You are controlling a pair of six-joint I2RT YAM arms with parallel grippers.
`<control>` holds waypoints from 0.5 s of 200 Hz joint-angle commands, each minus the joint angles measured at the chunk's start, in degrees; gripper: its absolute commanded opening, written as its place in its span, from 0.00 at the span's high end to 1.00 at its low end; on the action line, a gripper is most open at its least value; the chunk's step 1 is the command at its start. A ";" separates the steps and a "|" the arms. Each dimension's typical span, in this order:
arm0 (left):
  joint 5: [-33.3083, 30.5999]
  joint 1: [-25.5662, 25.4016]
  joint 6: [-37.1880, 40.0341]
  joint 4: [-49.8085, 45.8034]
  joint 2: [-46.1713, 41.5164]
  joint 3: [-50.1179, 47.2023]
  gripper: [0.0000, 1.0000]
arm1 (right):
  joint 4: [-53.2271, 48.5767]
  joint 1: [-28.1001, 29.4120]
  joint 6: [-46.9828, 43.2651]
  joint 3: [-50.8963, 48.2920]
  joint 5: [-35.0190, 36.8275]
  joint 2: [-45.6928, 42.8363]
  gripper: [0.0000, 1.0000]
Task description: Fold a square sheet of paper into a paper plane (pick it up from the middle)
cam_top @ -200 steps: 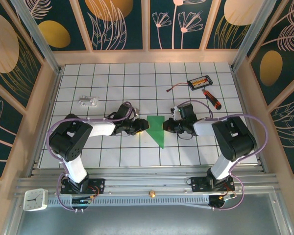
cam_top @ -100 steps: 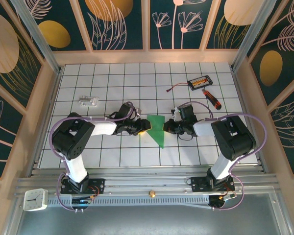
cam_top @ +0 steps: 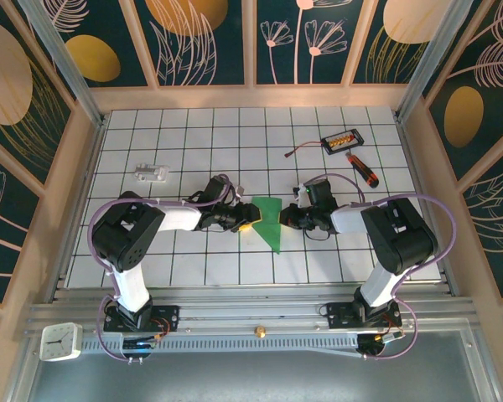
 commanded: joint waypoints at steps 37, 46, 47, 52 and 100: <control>-7.01 -0.28 -0.69 -8.77 -2.20 2.59 0.49 | -2.37 -0.40 -2.17 -1.29 2.14 0.22 1.00; -7.22 -0.30 -0.74 -9.69 -1.93 3.13 0.49 | -2.24 -0.39 -2.25 -1.29 2.18 0.19 1.00; -7.26 -0.28 -0.69 -9.85 -1.90 3.24 0.49 | -2.22 -0.43 -2.25 -1.29 2.16 0.15 1.00; -7.41 -0.32 -0.44 -10.67 -1.55 3.78 0.49 | -2.24 -0.35 -2.26 -1.22 2.07 0.24 1.00; -2.83 -0.46 -1.17 -11.22 1.70 6.72 0.48 | -2.06 -0.43 -2.67 -1.12 1.77 0.26 1.00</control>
